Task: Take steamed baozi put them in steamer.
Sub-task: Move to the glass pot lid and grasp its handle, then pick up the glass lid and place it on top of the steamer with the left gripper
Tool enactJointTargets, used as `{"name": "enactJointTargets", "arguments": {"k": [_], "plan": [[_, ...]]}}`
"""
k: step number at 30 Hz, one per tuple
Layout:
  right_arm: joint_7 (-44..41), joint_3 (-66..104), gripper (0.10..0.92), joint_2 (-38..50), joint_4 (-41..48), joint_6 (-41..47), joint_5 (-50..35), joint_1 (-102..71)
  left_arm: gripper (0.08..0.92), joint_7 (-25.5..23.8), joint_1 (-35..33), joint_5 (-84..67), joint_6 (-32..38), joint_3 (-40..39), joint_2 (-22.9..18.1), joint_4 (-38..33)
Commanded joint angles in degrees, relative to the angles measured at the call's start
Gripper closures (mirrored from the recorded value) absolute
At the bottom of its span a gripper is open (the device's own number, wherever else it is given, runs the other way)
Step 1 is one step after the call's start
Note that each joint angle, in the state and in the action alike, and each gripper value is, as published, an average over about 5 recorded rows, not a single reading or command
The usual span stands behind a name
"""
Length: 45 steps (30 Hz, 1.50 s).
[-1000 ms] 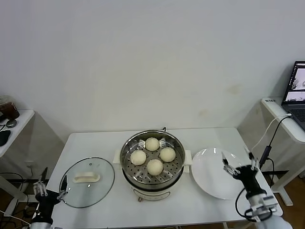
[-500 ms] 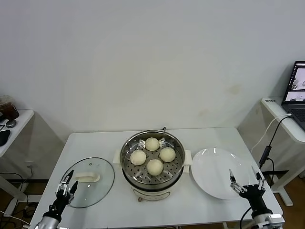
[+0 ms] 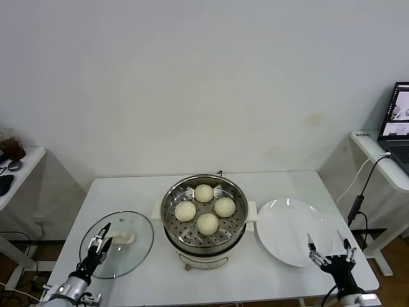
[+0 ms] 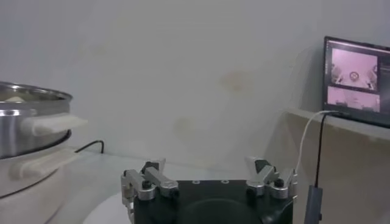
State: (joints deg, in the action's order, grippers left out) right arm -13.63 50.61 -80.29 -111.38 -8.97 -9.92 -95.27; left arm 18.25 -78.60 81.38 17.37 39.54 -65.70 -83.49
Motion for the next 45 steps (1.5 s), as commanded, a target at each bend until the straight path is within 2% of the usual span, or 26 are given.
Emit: {"name": "enactJointTargets", "arguments": {"k": [1,5,8,18,24,29,33,36,38,41,45], "plan": [[0.04,-0.42,0.203,-0.65,-0.65,0.4,0.56,-0.69,0.177,0.03,6.75,1.83,0.04,-2.3,0.84,5.27],[-0.05,-0.72,0.203,-0.68,-0.97,0.66,0.67,-0.79,0.177,-0.54,8.18,1.21,-0.1,-2.68,1.14,6.84],[-0.11,-0.86,0.203,-0.7,-0.98,0.7,0.8,-0.89,0.213,-1.05,8.58,0.71,-0.22,-2.89,1.3,7.54],[-0.11,-1.88,0.203,-1.25,-1.36,0.72,2.14,-0.58,0.493,-0.62,8.16,-1.21,-0.22,-3.02,1.1,8.32],[-0.15,-2.0,0.203,-1.1,-1.42,0.6,2.24,-0.75,0.666,-0.76,5.67,-6.05,-0.46,-2.32,1.67,3.93],[-0.16,-2.11,0.203,-0.89,-1.8,0.51,2.81,-1.02,0.806,-1.89,-0.85,-11.62,-4.11,-1.26,3.12,-6.08],[-0.21,-2.31,0.203,-0.79,-2.17,0.46,3.14,-1.14,0.838,-2.27,-8.1,-17.31,-11.24,-0.26,5.52,-16.89],[-0.37,-2.4,0.203,-0.63,-2.3,0.38,3.29,-1.29,0.838,-2.78,-12.93,-21.59,-20.73,0.32,8.19,-25.32],[-0.48,-2.48,0.203,-0.48,-2.21,0.34,3.44,-1.37,0.838,-5.21,-15.59,-24.9,-27.7,0.76,10.33,-31.23],[-0.57,-2.65,0.203,-0.39,-1.68,0.07,4.3,-1.36,0.838,-12.29,-17.6,-29.89,-34.86,1.91,12.85,-40.06],[-0.59,-3.33,0.203,-0.52,-0.69,-0.56,6.17,-1.29,0.838,-19.63,-15.07,-33.61,-42.68,-0.28,14.89,-48.75]]}}
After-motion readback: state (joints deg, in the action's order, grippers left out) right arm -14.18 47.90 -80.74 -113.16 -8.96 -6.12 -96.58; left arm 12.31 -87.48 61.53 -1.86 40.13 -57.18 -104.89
